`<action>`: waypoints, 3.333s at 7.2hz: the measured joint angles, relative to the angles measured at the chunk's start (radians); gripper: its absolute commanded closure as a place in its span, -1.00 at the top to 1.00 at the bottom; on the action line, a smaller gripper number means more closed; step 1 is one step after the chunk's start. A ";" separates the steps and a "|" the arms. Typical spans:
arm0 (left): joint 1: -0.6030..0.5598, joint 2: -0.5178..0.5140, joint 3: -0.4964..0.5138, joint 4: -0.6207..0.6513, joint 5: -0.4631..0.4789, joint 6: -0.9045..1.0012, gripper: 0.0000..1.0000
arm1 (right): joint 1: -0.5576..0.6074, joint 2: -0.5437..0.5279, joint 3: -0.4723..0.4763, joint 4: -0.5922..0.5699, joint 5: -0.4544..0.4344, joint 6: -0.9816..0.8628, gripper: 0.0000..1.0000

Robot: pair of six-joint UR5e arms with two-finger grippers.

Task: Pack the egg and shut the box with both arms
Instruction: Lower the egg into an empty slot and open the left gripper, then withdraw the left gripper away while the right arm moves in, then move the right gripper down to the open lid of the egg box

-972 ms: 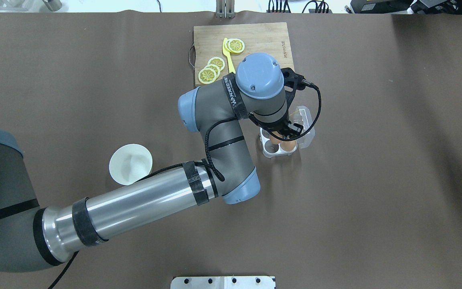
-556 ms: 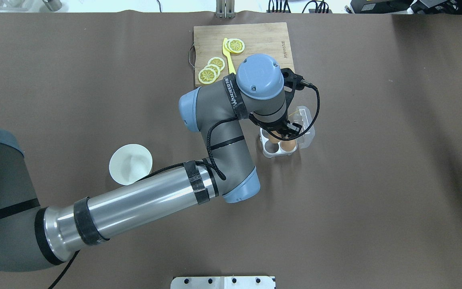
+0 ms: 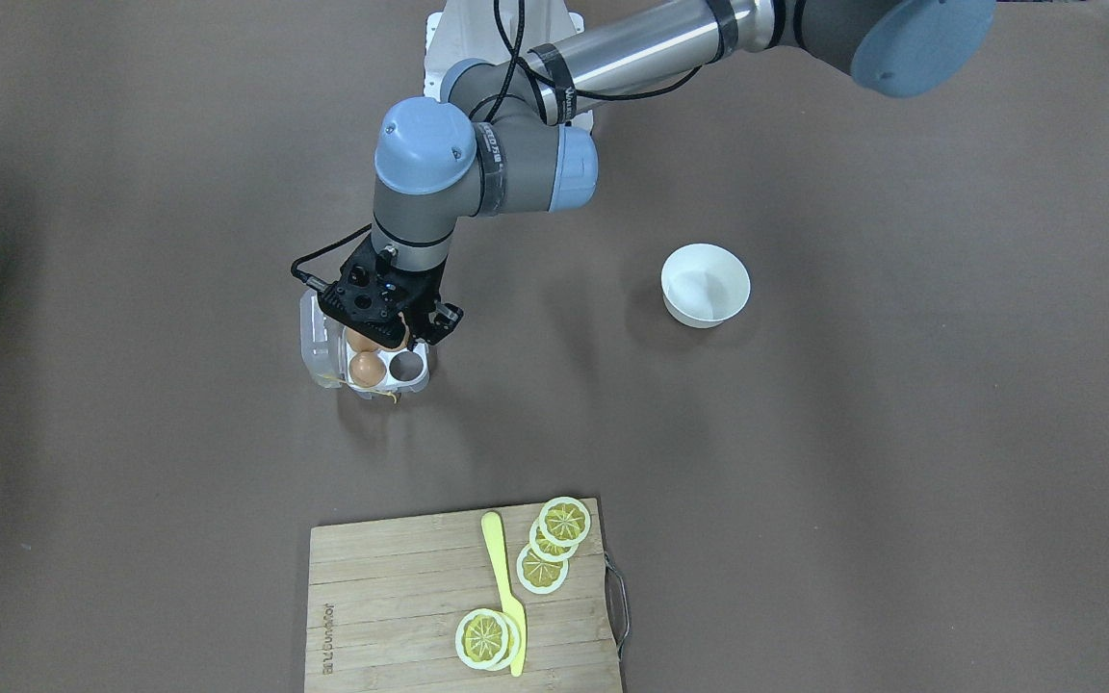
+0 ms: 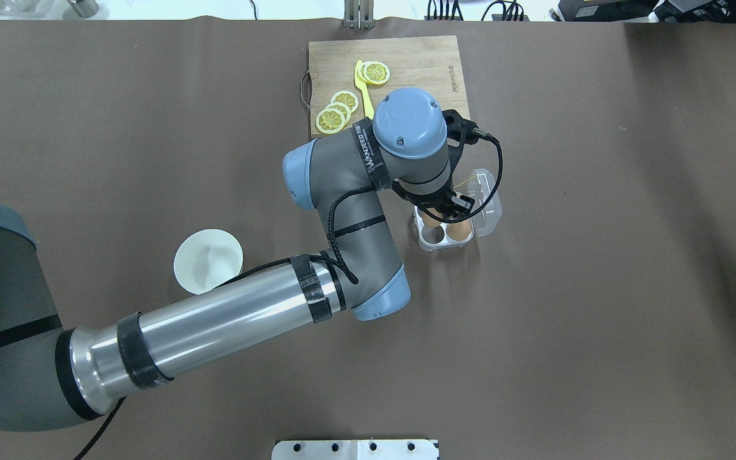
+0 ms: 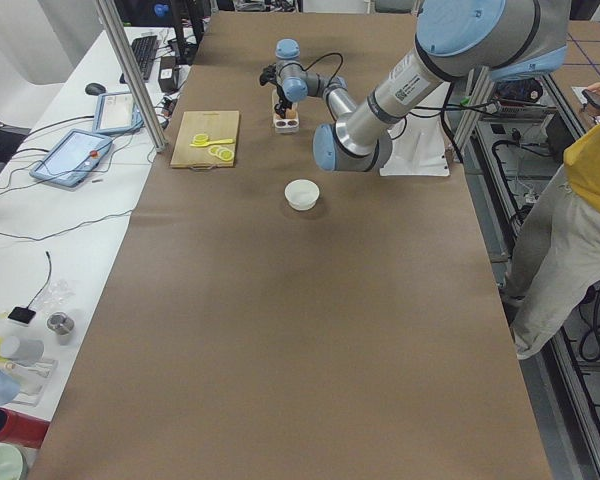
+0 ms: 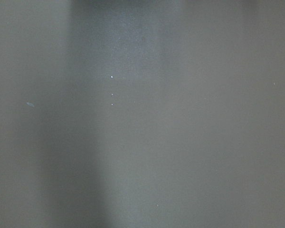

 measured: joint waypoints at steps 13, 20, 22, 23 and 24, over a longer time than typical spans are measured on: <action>-0.511 0.399 -0.379 0.252 -0.392 0.235 0.88 | -0.120 0.133 -0.025 -0.001 0.204 0.060 1.00; -0.651 0.597 -0.656 0.528 -0.387 0.415 0.89 | -0.206 0.223 -0.039 0.003 0.251 0.066 -0.67; -0.695 0.661 -0.657 0.529 -0.384 0.502 0.92 | -0.225 0.233 -0.048 0.002 0.374 0.066 -1.00; -0.715 0.691 -0.658 0.527 -0.383 0.535 0.92 | -0.242 0.233 -0.053 0.002 0.442 0.063 -1.00; -0.738 0.715 -0.660 0.523 -0.384 0.554 0.92 | -0.274 0.233 -0.056 0.003 0.485 0.060 -1.00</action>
